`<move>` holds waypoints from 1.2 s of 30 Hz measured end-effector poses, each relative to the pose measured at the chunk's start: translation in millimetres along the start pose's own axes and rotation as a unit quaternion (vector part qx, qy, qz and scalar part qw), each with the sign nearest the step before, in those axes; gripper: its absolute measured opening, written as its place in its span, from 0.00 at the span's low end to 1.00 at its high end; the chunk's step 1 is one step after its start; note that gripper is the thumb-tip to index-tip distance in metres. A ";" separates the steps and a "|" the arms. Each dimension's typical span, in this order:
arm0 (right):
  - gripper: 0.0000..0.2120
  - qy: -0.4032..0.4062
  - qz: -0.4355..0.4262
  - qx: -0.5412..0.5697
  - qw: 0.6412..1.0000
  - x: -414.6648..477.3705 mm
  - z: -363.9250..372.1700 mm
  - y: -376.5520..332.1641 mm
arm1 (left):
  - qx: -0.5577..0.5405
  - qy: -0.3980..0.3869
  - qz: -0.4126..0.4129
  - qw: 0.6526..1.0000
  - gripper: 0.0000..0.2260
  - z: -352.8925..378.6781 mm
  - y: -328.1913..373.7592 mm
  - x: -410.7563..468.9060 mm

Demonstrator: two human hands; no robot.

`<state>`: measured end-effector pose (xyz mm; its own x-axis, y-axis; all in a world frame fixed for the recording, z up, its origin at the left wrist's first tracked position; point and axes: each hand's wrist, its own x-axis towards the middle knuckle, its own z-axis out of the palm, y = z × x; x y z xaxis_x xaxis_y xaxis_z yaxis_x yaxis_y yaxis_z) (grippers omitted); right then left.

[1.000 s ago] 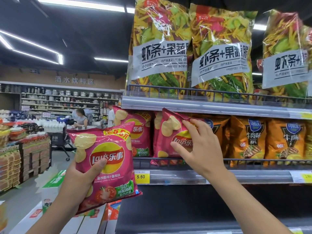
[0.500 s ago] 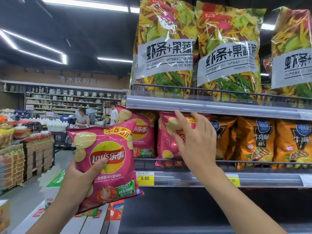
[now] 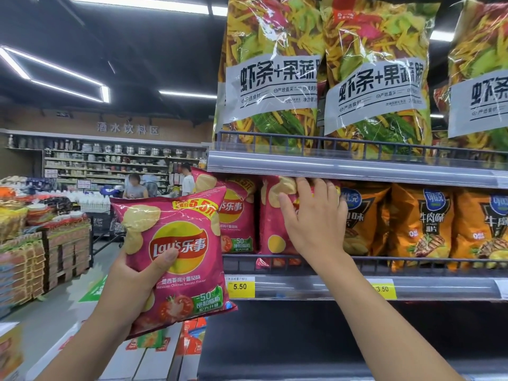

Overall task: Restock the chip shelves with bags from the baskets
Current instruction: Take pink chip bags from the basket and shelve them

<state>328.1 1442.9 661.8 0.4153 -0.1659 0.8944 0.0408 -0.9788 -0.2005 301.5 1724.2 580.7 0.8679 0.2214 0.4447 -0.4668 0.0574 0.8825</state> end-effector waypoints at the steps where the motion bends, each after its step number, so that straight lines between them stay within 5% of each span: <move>1: 0.26 0.008 0.004 0.019 1.000 1.1 1.6 0.1 | -0.004 -0.005 0.003 1.000 0.20 -1.2 0.4 0.3; 8: 0.32 0.089 0.062 0.309 0.945 -7.1 3.3 12.5 | -0.017 -0.011 0.015 1.000 0.28 -7.0 5.9 0.3; 12: 0.25 0.151 0.035 0.328 0.932 -14.2 1.4 20.4 | -0.004 -0.008 0.012 1.000 0.46 -10.0 8.1 3.9; 17: 0.15 0.203 0.017 0.306 0.930 -23.0 -10.4 23.6 | -0.014 -0.023 0.026 0.999 0.49 -7.3 11.3 10.6; 21: 0.10 0.082 -0.061 0.385 0.917 -30.5 -32.5 -6.9 | -0.030 -0.044 0.055 0.997 0.31 5.5 27.2 18.1; 26: 0.31 -0.210 -0.049 0.401 0.891 -26.7 -50.4 -45.3 | -0.018 -0.071 0.132 0.989 0.18 29.9 55.2 33.1; 33: 0.25 -0.190 -0.049 0.402 0.894 -19.6 -47.4 -56.2 | 0.016 -0.122 0.179 0.976 0.30 34.9 65.9 48.7; 36: 0.19 -0.162 -0.050 0.396 0.903 -20.3 -44.1 -56.2 | 0.047 -0.152 0.184 0.970 0.25 30.5 68.0 47.7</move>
<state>277.2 1496.0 672.5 0.6127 0.0879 0.7854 0.6758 -0.5735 -0.4630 316.4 1708.9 666.6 0.6628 -0.0887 0.7435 -0.7487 -0.0641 0.6598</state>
